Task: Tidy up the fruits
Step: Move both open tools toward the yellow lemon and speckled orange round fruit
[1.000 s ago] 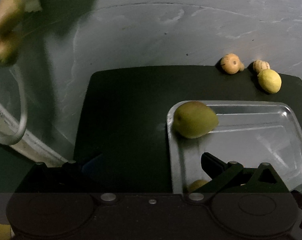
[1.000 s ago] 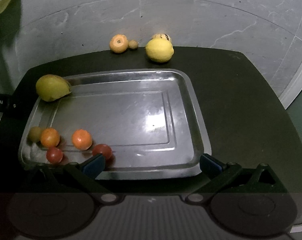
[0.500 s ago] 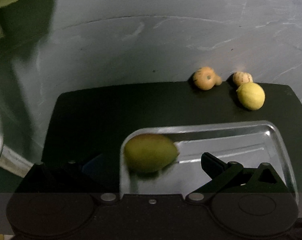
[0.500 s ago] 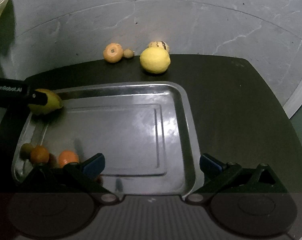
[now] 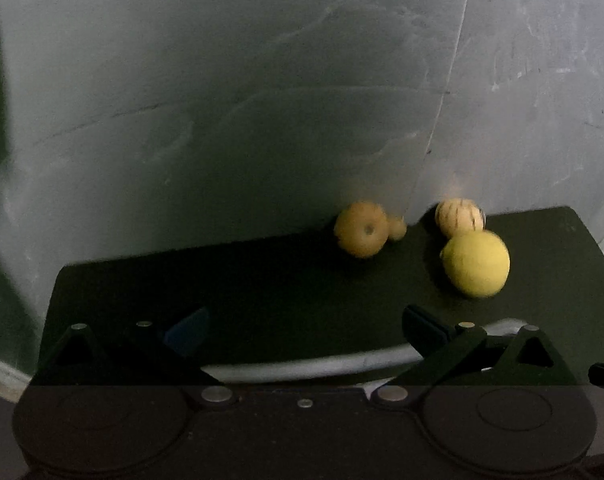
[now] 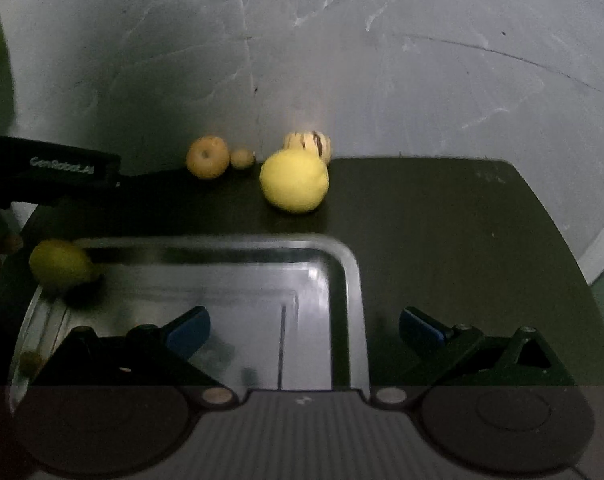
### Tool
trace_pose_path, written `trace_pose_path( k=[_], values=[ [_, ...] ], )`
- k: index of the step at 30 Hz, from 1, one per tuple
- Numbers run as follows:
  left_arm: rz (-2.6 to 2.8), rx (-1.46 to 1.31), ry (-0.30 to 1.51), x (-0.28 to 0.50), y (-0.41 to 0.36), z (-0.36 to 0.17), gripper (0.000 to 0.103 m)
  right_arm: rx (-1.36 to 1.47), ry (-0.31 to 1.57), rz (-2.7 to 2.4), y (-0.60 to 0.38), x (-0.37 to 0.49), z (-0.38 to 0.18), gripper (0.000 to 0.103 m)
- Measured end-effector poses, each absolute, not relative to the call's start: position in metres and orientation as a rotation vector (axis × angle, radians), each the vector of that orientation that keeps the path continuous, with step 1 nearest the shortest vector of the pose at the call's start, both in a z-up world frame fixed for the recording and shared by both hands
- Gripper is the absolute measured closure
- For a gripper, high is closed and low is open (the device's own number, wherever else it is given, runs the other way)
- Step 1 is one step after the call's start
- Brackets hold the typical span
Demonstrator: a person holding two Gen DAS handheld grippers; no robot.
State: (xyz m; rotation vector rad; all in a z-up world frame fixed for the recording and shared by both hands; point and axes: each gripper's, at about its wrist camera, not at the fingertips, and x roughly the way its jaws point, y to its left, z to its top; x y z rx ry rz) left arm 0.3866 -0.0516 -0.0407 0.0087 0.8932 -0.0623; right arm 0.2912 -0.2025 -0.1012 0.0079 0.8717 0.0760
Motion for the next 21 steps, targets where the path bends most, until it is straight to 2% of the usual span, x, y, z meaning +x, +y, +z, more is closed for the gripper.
trace_pose_path(
  k=[21],
  values=[
    [-0.057,-0.001,0.934,0.472,-0.078,-0.071,0.001,0.025,0.835,0.195,-0.206,0.396,-0.122,0.002]
  ],
)
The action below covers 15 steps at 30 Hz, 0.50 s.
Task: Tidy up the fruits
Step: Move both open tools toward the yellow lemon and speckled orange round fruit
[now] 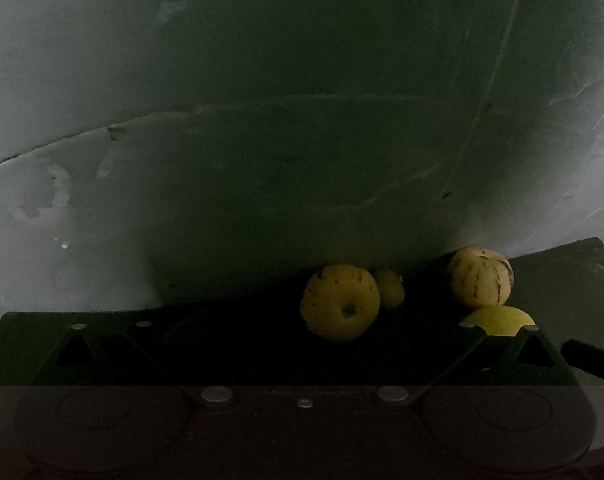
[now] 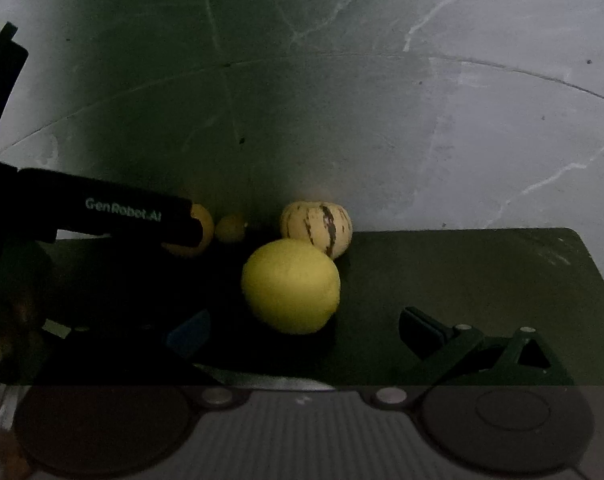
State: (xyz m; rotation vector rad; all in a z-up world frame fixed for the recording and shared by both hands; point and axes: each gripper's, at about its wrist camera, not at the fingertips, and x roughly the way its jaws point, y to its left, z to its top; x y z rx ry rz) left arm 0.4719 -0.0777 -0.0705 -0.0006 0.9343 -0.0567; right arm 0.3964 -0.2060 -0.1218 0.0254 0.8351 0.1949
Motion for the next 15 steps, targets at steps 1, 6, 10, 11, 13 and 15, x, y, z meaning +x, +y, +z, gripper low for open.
trace_pose_path(
  k=[1,6,10,11,13,15],
  values=[
    [-0.058,0.006,0.937,0.473,-0.079,-0.072,0.001,0.028,0.838,0.201,-0.206,0.399,-0.123,0.003],
    [-0.058,0.052,0.944,0.479,-0.084,-0.077,0.001,0.031,0.836,0.216,-0.203,0.402,-0.125,0.008],
    [-0.055,0.065,0.941,0.481,-0.085,-0.079,0.001,0.025,0.843,0.218,-0.201,0.408,-0.129,0.008],
    [-0.054,0.067,0.942,0.482,-0.086,-0.080,0.001,0.024,0.845,0.220,-0.200,0.409,-0.130,0.009],
    [-0.052,0.073,0.942,0.484,-0.085,-0.081,0.001,0.020,0.845,0.222,-0.198,0.410,-0.131,0.012],
    [-0.054,0.075,0.940,0.484,-0.086,-0.082,0.002,0.017,0.844,0.224,-0.198,0.410,-0.130,0.014]
  ],
)
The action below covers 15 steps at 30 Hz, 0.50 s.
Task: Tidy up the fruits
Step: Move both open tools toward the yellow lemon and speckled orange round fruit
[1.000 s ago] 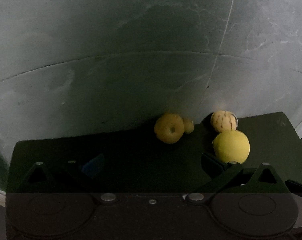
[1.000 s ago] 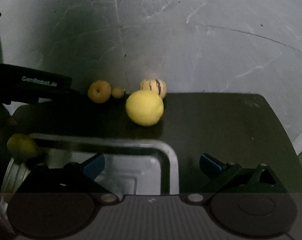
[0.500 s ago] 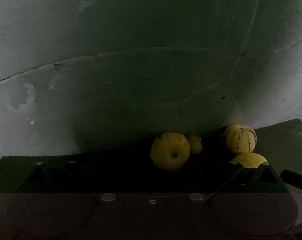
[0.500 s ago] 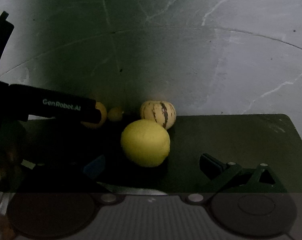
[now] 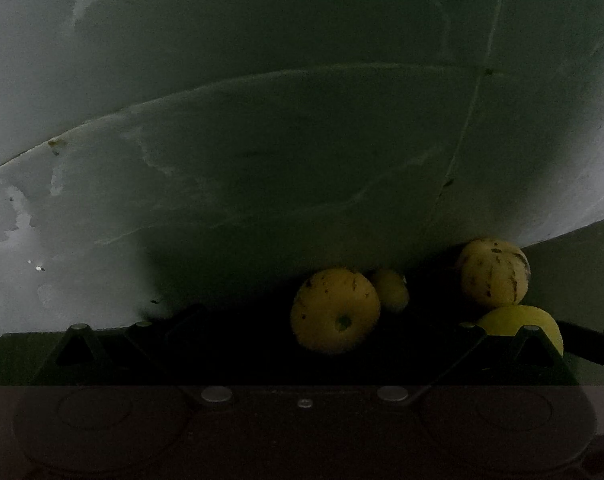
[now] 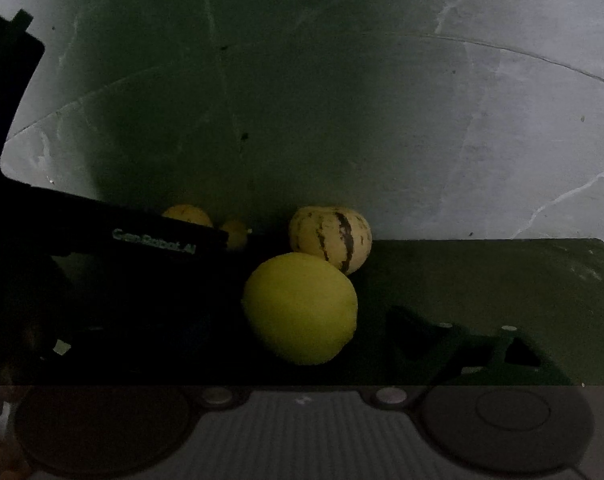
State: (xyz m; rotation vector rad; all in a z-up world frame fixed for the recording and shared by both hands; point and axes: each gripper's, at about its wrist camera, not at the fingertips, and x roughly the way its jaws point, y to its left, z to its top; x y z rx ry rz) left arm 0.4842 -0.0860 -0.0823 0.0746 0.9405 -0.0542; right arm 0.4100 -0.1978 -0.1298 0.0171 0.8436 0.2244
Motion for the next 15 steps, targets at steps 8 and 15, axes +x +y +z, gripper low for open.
trace_pose_path(
  k=[8,15],
  values=[
    [-0.062,0.079,0.937,0.4784,-0.0898,-0.0835,0.006,0.027,0.852,0.231,-0.1944,0.4113,-0.1303,0.018],
    [-0.073,0.081,0.933,0.4783,-0.0849,-0.0836,0.019,0.027,0.853,0.230,-0.1924,0.4100,-0.1301,0.025]
  ],
)
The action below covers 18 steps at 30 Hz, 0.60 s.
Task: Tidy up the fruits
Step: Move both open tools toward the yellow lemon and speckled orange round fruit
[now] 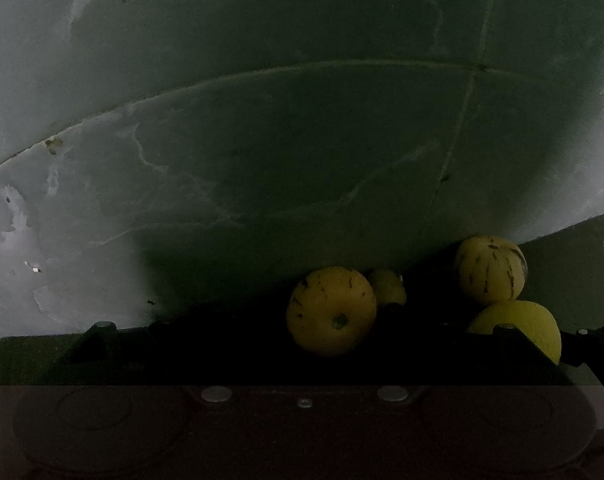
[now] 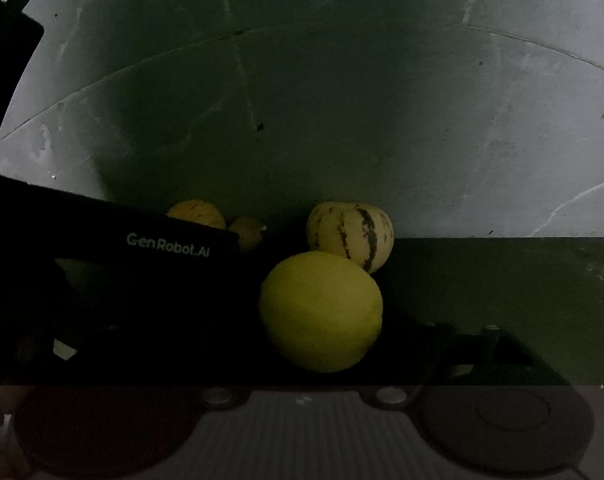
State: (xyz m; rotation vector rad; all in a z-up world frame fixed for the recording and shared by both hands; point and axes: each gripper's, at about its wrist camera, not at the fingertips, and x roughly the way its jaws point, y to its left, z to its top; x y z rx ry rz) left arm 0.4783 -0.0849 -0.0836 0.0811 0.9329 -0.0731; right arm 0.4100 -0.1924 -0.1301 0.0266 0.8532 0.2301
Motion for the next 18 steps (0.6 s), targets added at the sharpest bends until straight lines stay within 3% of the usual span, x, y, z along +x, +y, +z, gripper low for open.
trace_pose_path(
  k=[7,12,18],
  values=[
    [-0.099,0.080,0.924,0.476,-0.088,-0.086,0.025,0.047,0.840,0.175,-0.193,0.411,-0.131,0.031],
    [-0.136,0.064,0.915,0.473,-0.091,-0.085,0.041,0.046,0.831,0.161,-0.189,0.410,-0.131,0.033],
    [-0.140,0.065,0.912,0.472,-0.088,-0.088,0.049,0.037,0.816,0.156,-0.184,0.403,-0.132,0.038]
  ],
)
